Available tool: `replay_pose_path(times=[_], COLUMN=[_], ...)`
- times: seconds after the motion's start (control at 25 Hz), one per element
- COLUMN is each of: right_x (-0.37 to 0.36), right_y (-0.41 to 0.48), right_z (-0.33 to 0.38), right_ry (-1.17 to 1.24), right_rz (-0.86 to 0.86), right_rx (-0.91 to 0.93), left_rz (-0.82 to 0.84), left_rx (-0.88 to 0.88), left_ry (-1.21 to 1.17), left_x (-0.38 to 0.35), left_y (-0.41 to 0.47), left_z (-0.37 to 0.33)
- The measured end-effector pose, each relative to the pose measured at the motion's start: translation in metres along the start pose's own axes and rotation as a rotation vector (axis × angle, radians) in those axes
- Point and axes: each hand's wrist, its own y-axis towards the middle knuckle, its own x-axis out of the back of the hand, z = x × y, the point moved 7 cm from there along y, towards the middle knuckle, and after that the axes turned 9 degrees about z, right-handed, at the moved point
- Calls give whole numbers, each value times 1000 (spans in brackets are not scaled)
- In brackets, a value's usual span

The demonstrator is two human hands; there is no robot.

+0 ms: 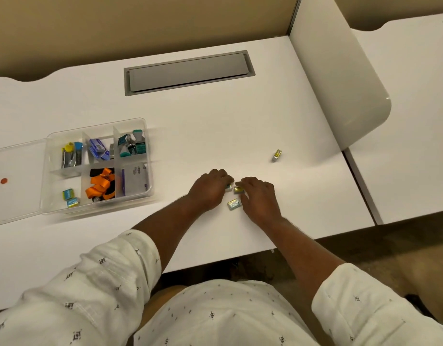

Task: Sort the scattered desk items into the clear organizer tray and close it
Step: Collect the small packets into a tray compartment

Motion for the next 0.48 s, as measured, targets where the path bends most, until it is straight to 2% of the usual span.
replay_pose_path(times=[0.2,0.4,0.48], right_x=[-3,1,7], right_y=[10,15,16], right_z=[2,12,17], right_ry=[-40,-88,-49], right_rz=[78,53,11], right_rx=[26,69,71], left_rz=[23,34,15], left_rx=[65,66,114], left_ry=[-13,9,-74], left_x=[2,2,6], left_y=[-5,-9,-15], left_z=[9,7,10])
